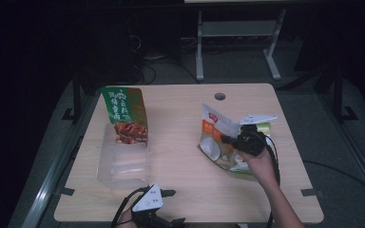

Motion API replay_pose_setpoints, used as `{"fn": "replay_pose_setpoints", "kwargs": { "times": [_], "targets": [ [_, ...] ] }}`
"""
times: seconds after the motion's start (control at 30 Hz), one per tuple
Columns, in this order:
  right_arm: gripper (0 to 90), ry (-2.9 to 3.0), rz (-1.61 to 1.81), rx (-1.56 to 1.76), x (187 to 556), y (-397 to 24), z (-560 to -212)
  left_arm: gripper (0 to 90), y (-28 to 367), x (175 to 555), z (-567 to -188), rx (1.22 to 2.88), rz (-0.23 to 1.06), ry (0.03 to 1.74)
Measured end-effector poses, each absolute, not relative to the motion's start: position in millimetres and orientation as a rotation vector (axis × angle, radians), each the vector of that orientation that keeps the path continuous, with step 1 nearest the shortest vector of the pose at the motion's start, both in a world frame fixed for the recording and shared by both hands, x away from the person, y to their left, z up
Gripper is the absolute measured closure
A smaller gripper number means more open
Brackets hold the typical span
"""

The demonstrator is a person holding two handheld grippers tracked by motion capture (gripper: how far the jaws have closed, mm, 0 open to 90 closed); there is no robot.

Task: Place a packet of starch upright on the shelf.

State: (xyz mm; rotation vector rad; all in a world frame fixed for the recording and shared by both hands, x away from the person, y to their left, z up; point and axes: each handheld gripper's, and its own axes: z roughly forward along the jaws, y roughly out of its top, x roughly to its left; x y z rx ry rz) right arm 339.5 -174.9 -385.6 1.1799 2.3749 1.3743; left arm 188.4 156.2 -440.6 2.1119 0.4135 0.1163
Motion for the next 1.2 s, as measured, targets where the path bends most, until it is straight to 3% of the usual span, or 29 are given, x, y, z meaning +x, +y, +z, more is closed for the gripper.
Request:
{"fn": "replay_pose_setpoints", "kwargs": {
  "times": [1.2],
  "targets": [
    [90.0,2.582,1.464,0.832,327.3,-103.1,-328.1,15.7,155.0,185.9,-442.1,2.108,0.104,0.413]
  ]
}}
